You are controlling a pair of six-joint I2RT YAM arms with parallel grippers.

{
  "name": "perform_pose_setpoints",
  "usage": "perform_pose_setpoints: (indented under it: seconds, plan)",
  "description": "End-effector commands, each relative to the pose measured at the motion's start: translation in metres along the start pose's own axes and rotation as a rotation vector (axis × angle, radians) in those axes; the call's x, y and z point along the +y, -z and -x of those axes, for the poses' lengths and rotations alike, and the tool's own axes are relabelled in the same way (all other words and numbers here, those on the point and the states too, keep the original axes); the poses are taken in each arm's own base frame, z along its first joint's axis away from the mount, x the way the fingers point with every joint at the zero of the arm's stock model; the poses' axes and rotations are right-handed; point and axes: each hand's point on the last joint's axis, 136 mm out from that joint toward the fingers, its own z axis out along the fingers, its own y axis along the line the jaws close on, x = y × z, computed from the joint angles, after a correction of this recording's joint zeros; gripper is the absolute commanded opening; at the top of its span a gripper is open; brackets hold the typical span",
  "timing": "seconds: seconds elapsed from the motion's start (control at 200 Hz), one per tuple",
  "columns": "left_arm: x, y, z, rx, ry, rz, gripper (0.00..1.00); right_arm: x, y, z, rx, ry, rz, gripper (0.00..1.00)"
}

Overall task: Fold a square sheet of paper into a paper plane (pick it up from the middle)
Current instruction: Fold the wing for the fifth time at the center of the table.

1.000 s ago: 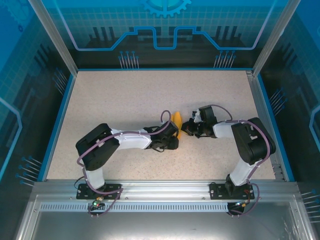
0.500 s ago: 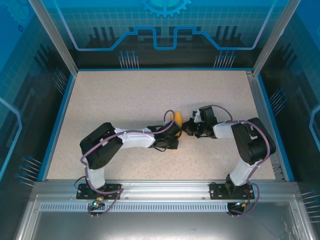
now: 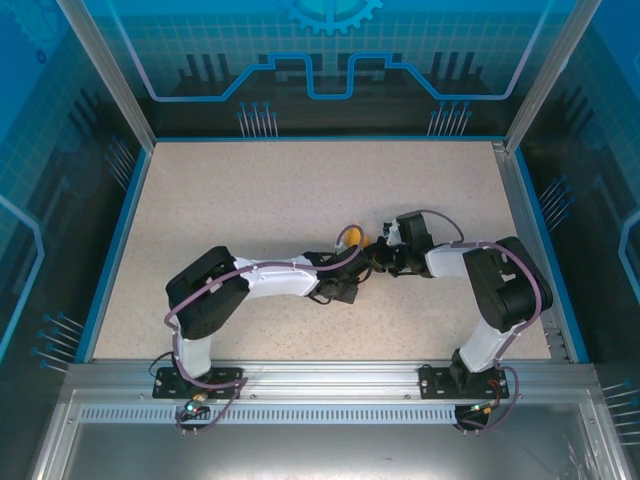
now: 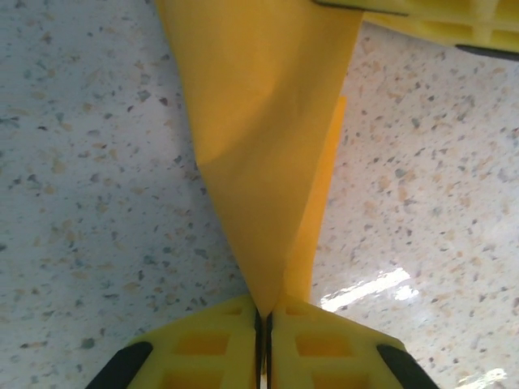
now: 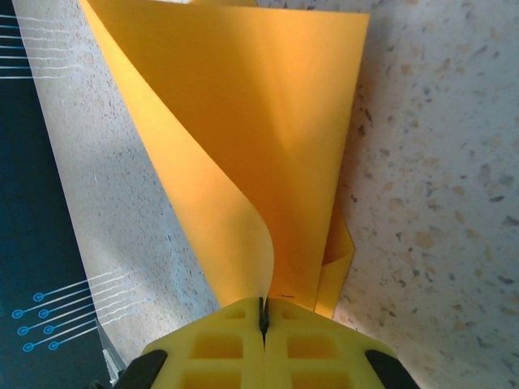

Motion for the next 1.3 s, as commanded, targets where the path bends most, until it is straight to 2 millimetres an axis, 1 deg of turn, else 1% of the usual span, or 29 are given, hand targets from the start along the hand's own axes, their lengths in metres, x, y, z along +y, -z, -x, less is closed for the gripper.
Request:
perform_pose_setpoints:
  seconds: [0.0, 0.22, 0.36, 0.47, 0.57, 0.655, 0.745, 0.895, 1.015, 1.155, 1.296]
  plan:
    - [0.019, 0.009, -0.01, 0.038, -0.11, 0.1, 0.12, 0.015, 0.002, 0.003, -0.01, 0.044, 0.003, 0.0]
    - [0.028, 0.019, -0.008, 0.028, -0.221, 0.139, 0.12, 0.015, -0.006, -0.007, 0.023, 0.043, -0.023, 0.0]
    - [0.035, 0.017, -0.013, 0.039, -0.287, 0.158, 0.12, 0.016, -0.013, -0.007, 0.034, 0.053, -0.029, 0.0]
    - [0.037, 0.015, -0.011, 0.032, -0.32, 0.172, 0.12, 0.014, -0.016, -0.005, 0.036, 0.064, -0.045, 0.0]
    - [0.038, 0.013, -0.01, 0.023, -0.331, 0.175, 0.13, 0.01, -0.018, -0.003, 0.038, 0.069, -0.067, 0.0]
    - [0.036, 0.011, -0.011, 0.023, -0.324, 0.155, 0.16, 0.006, -0.021, -0.004, 0.049, 0.064, -0.083, 0.0]
    - [0.03, 0.012, -0.012, 0.017, -0.312, 0.112, 0.18, 0.002, -0.025, -0.004, 0.056, 0.061, -0.089, 0.0]
    - [0.029, 0.014, -0.014, 0.011, -0.311, 0.095, 0.22, -0.004, -0.026, -0.004, 0.059, 0.064, -0.111, 0.0]
    - [0.025, 0.017, -0.017, 0.001, -0.317, 0.052, 0.24, -0.007, -0.028, -0.004, 0.064, 0.063, -0.126, 0.0]
    - [0.037, 0.016, -0.023, 0.015, -0.335, 0.088, 0.25, -0.011, -0.029, -0.004, 0.066, 0.06, -0.142, 0.0]
    - [0.043, 0.017, -0.024, 0.018, -0.342, 0.112, 0.22, -0.014, -0.03, -0.004, 0.066, 0.058, -0.151, 0.0]
